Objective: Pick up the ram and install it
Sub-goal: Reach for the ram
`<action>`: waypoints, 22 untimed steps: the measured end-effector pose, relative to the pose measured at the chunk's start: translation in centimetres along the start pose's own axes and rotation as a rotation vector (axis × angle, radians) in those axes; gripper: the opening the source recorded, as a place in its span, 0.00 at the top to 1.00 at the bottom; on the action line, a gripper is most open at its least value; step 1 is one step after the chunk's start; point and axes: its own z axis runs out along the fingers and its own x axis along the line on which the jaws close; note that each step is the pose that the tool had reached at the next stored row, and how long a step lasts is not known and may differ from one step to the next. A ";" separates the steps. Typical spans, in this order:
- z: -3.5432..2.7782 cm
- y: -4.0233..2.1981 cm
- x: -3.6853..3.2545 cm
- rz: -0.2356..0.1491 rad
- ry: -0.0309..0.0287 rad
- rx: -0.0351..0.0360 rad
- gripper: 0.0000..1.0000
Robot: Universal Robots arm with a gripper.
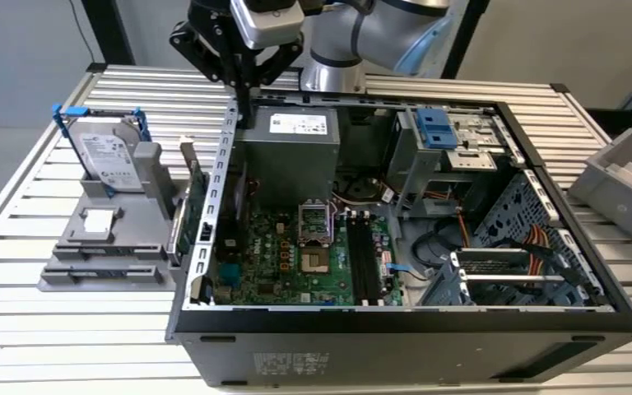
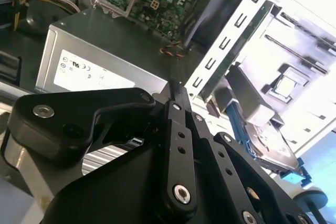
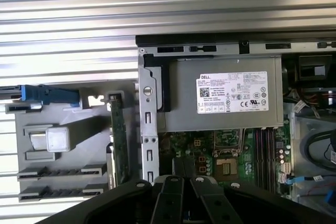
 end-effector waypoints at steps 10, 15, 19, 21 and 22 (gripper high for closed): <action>-0.03 -0.15 1.46 0.000 -0.0001 -0.0001 1.00; -0.05 -0.20 2.16 0.000 -0.0001 -0.0001 1.00; -0.06 -0.27 2.85 0.000 -0.0001 -0.0001 1.00; -0.07 -0.30 3.19 0.000 -0.0001 0.0000 1.00; -0.07 -0.31 3.33 0.000 0.0000 -0.0001 1.00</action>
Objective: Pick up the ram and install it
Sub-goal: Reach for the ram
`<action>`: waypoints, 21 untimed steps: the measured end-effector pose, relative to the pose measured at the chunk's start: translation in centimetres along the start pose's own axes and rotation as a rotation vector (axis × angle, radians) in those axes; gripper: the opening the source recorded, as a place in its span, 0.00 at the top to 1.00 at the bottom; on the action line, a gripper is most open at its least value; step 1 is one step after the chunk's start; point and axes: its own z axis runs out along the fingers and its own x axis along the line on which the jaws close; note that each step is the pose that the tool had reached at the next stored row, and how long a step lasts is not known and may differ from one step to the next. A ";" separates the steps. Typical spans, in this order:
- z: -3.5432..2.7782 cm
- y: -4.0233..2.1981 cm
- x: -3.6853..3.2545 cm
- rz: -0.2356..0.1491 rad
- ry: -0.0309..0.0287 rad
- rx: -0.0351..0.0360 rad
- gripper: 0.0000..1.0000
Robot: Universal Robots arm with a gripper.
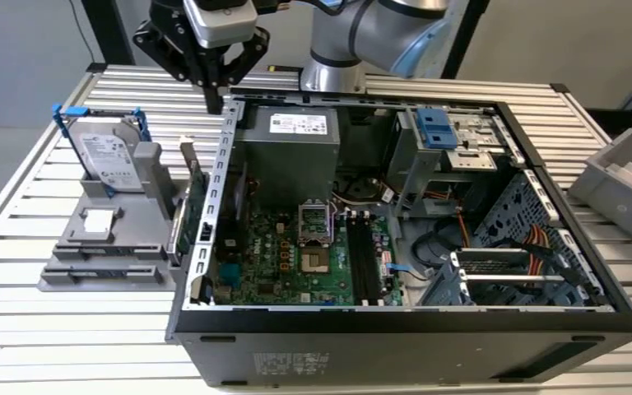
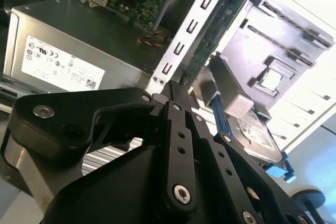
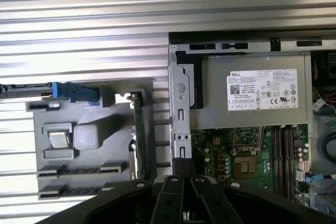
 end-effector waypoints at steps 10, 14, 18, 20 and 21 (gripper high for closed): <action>-0.04 -0.14 1.54 0.000 0.0000 0.0000 1.00; -0.05 -0.19 2.10 0.000 0.0000 0.0001 1.00; -0.06 -0.24 2.71 0.000 0.0000 0.0001 1.00; -0.07 -0.27 3.01 0.000 0.0000 0.0001 1.00; -0.07 -0.28 3.16 0.000 -0.0001 0.0000 1.00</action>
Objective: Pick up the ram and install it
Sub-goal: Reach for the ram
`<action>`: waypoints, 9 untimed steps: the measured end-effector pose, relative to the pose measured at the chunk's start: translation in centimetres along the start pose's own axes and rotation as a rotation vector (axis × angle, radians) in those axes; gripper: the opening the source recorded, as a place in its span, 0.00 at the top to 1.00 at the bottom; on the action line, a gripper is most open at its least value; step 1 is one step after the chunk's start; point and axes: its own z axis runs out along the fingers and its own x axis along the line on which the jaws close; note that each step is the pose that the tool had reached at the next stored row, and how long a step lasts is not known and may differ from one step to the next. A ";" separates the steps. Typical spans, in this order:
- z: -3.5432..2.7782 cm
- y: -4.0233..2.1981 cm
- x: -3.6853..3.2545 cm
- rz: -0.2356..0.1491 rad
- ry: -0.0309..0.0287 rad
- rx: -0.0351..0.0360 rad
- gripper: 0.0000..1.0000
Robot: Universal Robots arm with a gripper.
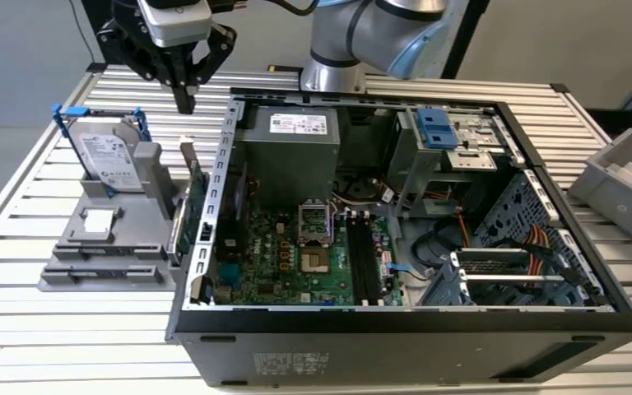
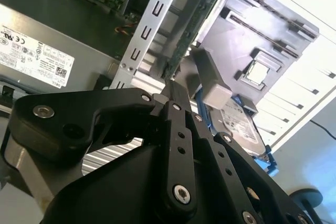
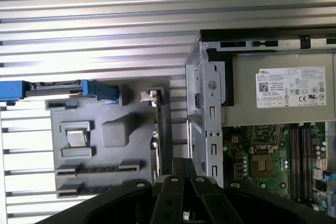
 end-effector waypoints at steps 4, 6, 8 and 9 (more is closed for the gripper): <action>-0.02 -0.05 0.63 0.000 0.0001 0.0000 1.00; -0.02 -0.08 0.96 0.000 0.0000 0.0000 1.00; -0.03 -0.11 1.30 0.000 0.0001 0.0001 1.00; -0.04 -0.13 1.46 0.000 0.0001 0.0001 1.00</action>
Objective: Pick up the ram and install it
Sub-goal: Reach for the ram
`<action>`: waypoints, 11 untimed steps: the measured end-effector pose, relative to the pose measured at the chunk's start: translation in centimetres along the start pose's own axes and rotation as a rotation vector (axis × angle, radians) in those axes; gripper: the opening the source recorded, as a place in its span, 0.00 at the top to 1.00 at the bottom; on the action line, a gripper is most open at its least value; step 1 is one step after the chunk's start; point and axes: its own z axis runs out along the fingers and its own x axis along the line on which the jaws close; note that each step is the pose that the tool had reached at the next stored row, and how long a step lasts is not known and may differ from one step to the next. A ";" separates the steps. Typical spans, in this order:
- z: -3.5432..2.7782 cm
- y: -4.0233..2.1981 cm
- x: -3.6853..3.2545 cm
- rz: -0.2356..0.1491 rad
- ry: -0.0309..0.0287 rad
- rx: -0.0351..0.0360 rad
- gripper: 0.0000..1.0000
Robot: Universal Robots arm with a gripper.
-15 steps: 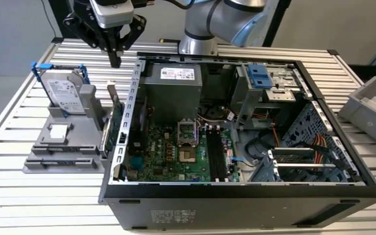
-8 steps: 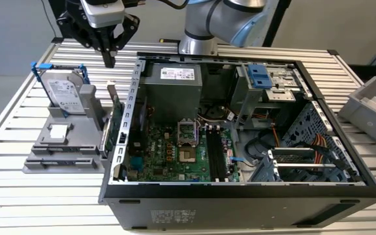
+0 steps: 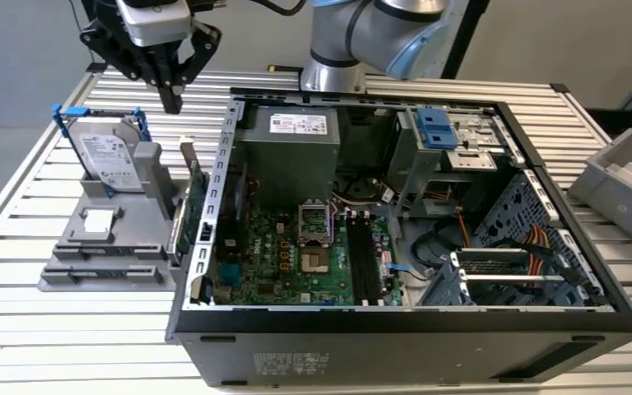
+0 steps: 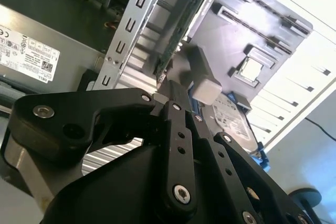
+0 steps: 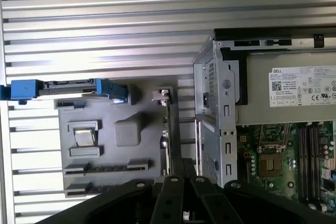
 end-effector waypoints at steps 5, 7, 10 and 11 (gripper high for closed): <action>-0.02 -0.08 0.84 0.000 0.0000 0.0000 1.00; -0.02 -0.11 1.17 0.000 -0.0001 -0.0001 1.00; -0.04 -0.16 1.64 0.000 0.0000 0.0000 1.00; -0.04 -0.17 1.79 0.000 0.0000 0.0000 1.00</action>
